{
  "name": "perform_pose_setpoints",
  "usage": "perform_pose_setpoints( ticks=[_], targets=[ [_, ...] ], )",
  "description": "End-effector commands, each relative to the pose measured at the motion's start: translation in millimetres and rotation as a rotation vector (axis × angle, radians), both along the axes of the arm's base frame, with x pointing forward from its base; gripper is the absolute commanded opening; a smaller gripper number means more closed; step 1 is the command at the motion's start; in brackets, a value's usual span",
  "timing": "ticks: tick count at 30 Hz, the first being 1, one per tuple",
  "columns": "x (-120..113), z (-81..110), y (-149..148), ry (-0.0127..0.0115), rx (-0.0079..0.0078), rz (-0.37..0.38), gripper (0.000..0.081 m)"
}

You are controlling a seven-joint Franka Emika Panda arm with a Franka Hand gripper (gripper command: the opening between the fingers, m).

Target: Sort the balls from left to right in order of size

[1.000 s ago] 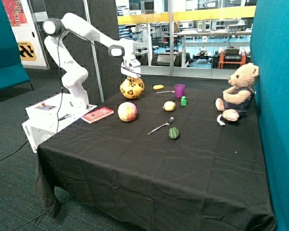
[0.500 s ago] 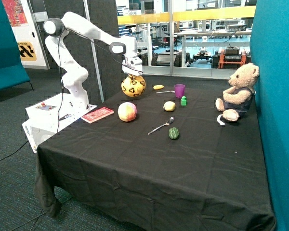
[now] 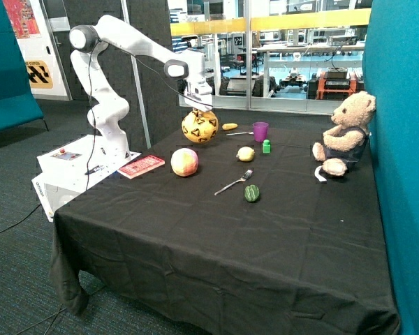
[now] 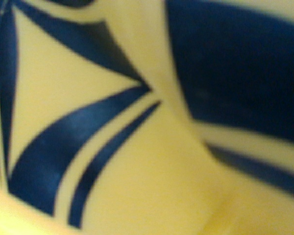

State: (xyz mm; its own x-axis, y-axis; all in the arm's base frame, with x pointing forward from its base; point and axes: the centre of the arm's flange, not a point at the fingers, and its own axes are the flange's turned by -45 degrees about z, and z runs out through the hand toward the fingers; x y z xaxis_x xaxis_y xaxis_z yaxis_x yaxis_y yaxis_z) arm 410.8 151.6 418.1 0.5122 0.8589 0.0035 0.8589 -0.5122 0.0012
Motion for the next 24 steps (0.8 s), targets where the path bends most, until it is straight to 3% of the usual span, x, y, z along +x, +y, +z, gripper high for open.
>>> perform_pose_setpoints(
  ticks=[1, 24],
  targets=[
    [43.0, 7.4, -27.7, 0.003, -0.0022, -0.115, 0.0],
    [51.7, -1.8, -78.5, 0.0031, -0.002, -0.23, 0.0]
  ],
)
